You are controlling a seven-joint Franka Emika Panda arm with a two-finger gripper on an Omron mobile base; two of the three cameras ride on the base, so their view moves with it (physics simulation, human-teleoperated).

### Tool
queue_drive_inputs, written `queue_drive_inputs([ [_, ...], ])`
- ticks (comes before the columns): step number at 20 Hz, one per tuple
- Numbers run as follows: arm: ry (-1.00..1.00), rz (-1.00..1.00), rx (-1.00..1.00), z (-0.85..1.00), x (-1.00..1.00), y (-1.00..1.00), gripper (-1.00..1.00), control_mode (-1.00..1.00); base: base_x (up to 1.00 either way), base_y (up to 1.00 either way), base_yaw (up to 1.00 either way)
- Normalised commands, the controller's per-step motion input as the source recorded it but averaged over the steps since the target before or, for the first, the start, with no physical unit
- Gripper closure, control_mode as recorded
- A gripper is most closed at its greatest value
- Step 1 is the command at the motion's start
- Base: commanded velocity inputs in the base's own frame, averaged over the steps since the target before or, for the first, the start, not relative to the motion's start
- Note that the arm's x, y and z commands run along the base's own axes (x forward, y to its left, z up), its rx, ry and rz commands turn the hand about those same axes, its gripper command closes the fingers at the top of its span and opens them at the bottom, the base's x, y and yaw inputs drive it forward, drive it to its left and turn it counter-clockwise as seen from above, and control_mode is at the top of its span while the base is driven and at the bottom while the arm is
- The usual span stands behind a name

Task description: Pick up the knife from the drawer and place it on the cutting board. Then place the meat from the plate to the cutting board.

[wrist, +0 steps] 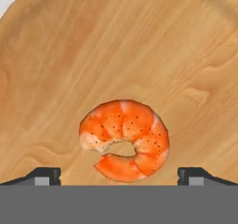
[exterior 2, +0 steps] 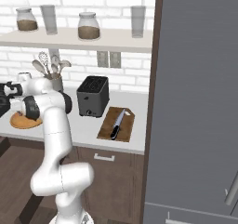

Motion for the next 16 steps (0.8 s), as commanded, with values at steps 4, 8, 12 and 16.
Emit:
queue_drive_inputs([
  [4, -0.27, -0.05, -0.03, -0.29, 0.0, 0.01, -1.0, -1.0, 0.0, 0.0, 0.0],
  [8, -0.24, -0.05, -0.01, -0.13, 0.0, 0.0, -1.0, -1.0, 0.0, 0.0, 0.0],
  [12, -0.14, -0.05, 0.0, -0.24, 0.02, 0.0, -1.0, -1.0, 0.0, 0.0, 0.0],
  [16, -0.02, -0.06, 0.0, -0.26, 0.06, -0.03, -1.0, -1.0, 0.0, 0.0, 0.0],
])
